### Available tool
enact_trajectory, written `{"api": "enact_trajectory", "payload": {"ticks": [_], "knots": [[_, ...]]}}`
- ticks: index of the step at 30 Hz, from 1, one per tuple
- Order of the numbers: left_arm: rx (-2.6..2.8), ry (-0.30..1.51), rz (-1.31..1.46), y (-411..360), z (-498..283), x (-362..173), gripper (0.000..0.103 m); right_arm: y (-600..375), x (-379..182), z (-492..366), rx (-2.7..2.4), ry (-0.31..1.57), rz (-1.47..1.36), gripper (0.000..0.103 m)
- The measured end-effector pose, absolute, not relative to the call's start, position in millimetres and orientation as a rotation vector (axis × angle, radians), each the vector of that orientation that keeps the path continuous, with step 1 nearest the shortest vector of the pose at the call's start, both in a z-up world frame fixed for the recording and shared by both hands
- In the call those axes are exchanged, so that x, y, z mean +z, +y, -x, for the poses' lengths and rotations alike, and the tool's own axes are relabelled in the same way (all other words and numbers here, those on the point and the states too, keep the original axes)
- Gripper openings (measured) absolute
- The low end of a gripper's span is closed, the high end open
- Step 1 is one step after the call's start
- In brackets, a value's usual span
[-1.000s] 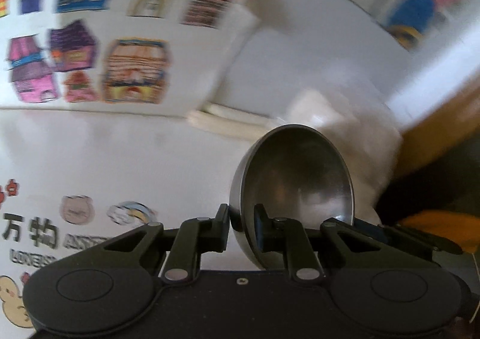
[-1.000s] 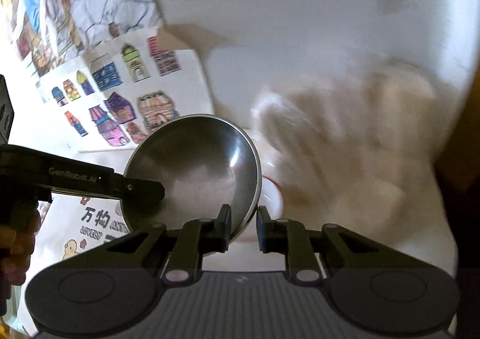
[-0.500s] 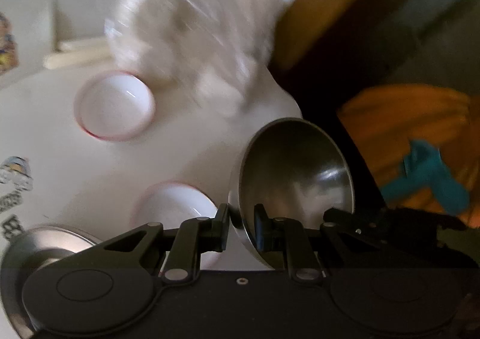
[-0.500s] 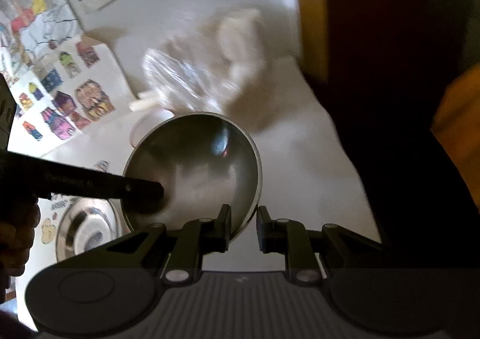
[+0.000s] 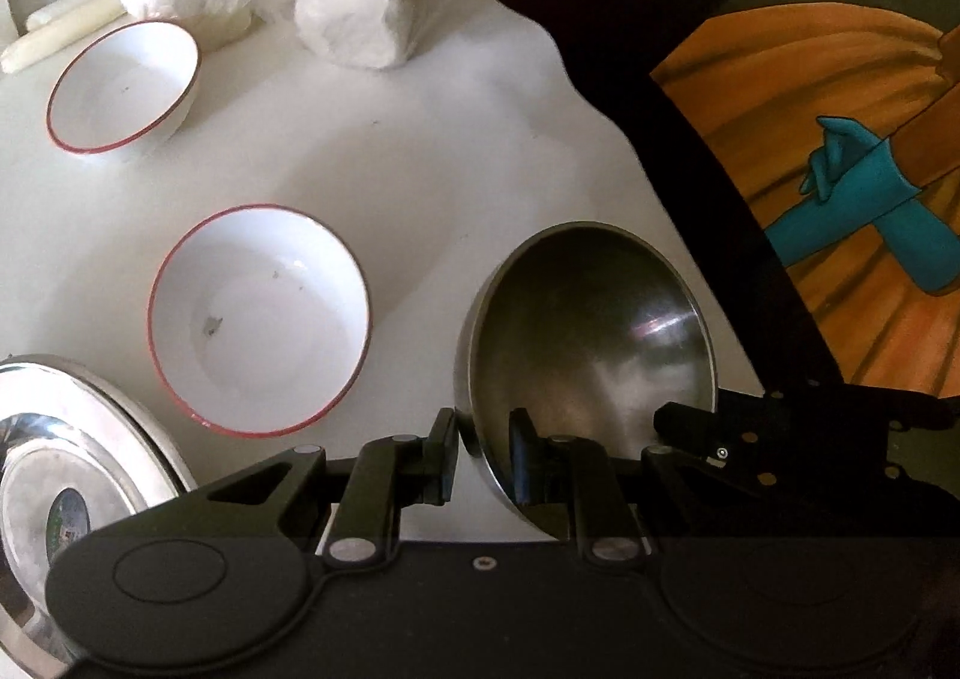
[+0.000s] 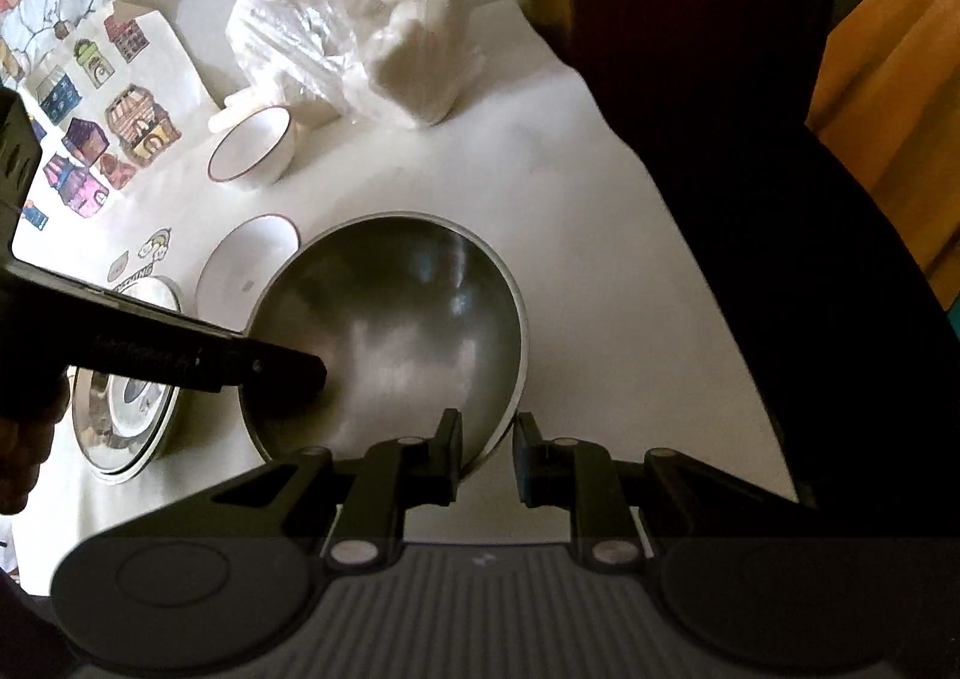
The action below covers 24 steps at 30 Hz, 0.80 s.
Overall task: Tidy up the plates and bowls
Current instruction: 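Carry the steel bowl with both grippers and lower it onto the table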
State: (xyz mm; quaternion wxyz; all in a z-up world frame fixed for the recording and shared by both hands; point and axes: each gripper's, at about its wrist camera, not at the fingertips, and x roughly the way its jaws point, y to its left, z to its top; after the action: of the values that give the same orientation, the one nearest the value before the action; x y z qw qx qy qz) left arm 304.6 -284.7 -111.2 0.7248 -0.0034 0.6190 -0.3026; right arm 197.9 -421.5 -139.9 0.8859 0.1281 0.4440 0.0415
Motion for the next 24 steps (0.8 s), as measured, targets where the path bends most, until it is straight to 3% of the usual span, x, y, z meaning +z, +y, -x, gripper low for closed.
{"api": "enact_trajectory", "payload": {"ticks": [14, 24], "knots": [[-0.604, 1.399, -0.017, -286, -303, -118, 0.018, -412, -147, -208, 0.135, 0.942, -0.229, 0.021], [-0.604, 1.401, 0.027, -280, -308, -114, 0.025, -413, -147, -213, 0.163, 0.942, -0.223, 0.029]]}}
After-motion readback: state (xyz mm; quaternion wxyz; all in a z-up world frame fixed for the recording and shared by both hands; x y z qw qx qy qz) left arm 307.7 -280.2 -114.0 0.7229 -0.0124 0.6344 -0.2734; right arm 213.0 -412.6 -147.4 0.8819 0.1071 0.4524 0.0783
